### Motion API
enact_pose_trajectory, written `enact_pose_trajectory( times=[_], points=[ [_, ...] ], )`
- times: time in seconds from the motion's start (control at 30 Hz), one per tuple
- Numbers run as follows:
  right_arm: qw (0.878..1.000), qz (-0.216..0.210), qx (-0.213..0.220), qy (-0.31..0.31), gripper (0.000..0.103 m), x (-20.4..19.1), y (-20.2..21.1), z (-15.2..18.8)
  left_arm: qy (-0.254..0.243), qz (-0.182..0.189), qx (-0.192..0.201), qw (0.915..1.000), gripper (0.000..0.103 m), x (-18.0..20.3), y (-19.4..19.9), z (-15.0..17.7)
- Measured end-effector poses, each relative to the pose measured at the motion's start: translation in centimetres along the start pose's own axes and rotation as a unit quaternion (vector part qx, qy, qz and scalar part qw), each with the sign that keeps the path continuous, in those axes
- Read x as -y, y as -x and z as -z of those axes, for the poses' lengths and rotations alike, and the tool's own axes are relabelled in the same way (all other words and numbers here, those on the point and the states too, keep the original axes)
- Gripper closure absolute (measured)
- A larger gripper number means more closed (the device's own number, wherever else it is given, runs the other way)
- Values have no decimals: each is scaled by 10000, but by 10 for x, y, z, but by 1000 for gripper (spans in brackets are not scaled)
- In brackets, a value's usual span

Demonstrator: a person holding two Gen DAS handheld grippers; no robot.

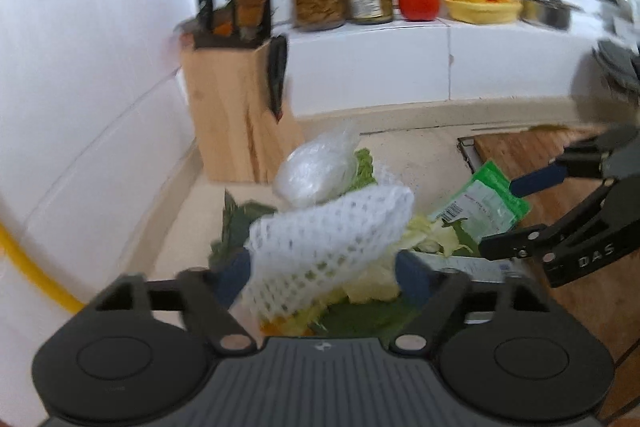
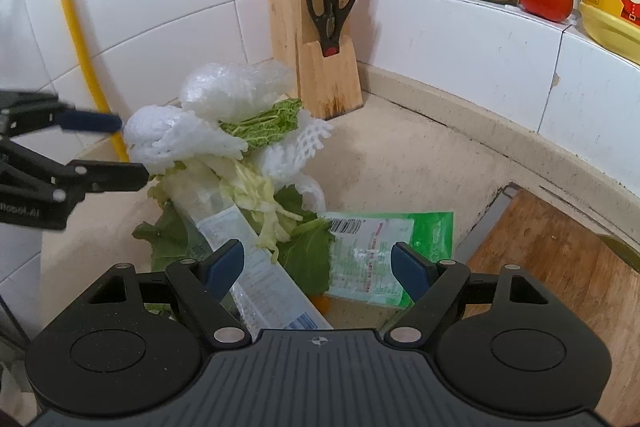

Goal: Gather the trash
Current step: 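Grasp the white foam netting with the left tool while the right tool grasps a plastic bag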

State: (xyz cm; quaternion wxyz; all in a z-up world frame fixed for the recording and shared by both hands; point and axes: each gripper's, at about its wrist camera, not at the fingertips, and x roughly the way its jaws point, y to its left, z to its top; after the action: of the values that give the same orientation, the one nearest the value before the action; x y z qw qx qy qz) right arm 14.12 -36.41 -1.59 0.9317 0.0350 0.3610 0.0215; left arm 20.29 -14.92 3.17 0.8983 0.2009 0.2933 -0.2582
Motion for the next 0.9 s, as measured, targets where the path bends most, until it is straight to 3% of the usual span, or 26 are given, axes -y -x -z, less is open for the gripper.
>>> enact_pose_trajectory(
  times=[0.1,0.17,0.2,0.3,0.4,0.53,0.7,0.9],
  points=[
    [10000,-5,5,54,18,-1,0,-2,-453,-129,78,9989,21,8,-14,-4],
    [10000,-4,11,83,17,-1,1,-3,-400,-59,-21,9992,24,8,-25,-3],
    [9999,-10,18,99,17,-2,1,-4,-308,1,-107,9995,38,8,-29,-2],
    [9998,-34,68,162,18,-2,2,-9,-37,91,-244,9997,63,5,-29,6],
    [9998,-100,100,134,18,-2,2,-17,503,270,-298,9979,77,-6,-16,13],
    [9993,-232,250,160,18,-4,0,-38,1215,479,-245,9911,83,-16,12,29],
    [9985,-345,302,314,18,-15,-14,-63,1740,475,-277,9832,84,-20,40,59],
    [9973,-462,142,556,18,-35,-27,-66,2326,337,-418,9711,84,-27,55,93]
  ],
)
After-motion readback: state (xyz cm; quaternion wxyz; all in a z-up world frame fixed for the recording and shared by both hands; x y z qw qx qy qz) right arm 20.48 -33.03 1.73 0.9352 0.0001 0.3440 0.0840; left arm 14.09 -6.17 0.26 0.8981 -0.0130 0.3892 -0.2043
